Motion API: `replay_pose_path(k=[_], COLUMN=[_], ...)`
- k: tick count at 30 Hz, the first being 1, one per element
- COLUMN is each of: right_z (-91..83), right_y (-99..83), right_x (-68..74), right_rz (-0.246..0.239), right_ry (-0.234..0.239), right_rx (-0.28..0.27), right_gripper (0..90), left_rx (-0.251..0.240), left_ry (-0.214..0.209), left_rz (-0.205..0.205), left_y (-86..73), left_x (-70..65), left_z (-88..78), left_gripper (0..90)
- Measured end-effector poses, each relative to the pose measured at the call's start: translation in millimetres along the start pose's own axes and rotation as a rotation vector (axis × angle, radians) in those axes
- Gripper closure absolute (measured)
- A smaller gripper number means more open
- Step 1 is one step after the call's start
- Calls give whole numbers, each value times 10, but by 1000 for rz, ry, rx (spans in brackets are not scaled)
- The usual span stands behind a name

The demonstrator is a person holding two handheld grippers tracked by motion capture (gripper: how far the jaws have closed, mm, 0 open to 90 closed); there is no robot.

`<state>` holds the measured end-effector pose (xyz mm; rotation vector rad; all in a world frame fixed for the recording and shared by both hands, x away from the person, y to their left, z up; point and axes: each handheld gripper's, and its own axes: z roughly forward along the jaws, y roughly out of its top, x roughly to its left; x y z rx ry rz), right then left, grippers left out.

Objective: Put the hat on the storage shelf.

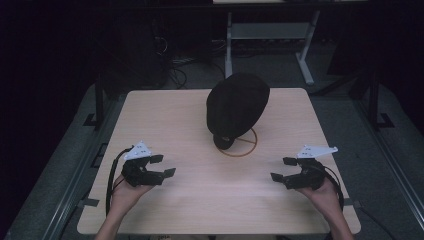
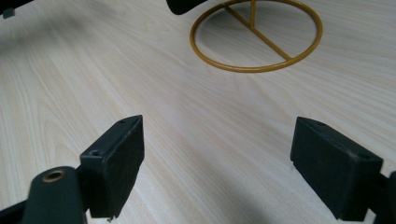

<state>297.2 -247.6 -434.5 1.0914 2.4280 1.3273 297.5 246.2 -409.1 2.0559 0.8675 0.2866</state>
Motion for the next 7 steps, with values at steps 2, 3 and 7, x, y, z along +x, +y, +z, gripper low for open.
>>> replay_pose_path(k=[2, 3, 7], right_z=[7, 11, 7], right_y=[-4, -8, -10], right_x=[5, 13, 25], right_rz=[-8, -12, -16], right_ry=[-1, -1, -1], right_rx=[3, 3, 2], right_gripper=[171, 172, 172], left_rx=[4, 6, 16], left_ry=[-3, -6, -9], left_rz=[8, 6, 4], left_y=[-23, -34, -62], left_x=[-22, -30, -31], left_z=[9, 14, 34], left_gripper=[269, 270, 269])
